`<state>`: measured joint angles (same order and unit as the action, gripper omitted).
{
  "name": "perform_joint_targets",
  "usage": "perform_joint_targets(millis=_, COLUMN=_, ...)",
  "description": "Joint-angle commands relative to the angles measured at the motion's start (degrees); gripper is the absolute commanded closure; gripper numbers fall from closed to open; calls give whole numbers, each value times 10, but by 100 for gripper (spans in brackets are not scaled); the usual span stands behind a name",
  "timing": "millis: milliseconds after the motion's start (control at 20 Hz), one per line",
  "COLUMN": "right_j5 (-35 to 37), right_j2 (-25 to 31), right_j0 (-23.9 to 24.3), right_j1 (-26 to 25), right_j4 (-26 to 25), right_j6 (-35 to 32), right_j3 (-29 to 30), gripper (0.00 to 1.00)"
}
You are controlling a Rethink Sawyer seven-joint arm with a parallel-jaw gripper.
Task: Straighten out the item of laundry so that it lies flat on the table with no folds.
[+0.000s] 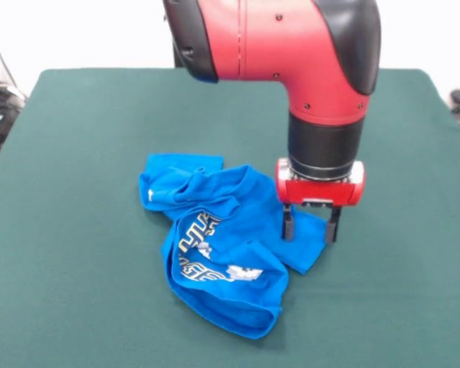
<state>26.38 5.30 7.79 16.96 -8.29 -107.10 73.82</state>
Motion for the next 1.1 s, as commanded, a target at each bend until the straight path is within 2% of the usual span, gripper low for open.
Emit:
perform_joint_targets(millis=50, right_j5=-40, right_j2=13, right_j0=-18, right_j1=-67, right_j4=17, right_j6=-97, right_j3=-15, gripper=0)
perform_joint_targets(millis=100, right_j5=-58, right_j2=7, right_j0=-21, right_j1=-66, right_j4=19, right_j6=-112, right_j3=-11, gripper=100)
perform_joint_targets(millis=350, right_j5=-29, right_j2=44, right_j0=5, right_j1=-63, right_j4=17, right_j6=-63, right_j3=-11, gripper=100)
perform_joint_targets(millis=850, right_j5=-12, right_j2=44, right_j0=2, right_j1=-19, right_j4=31, right_j6=-76, right_j3=36, gripper=100)
perform_joint_targets(millis=1100, right_j5=-13, right_j2=37, right_j0=-22, right_j1=38, right_j4=50, right_j6=-116, right_j3=103, gripper=100)
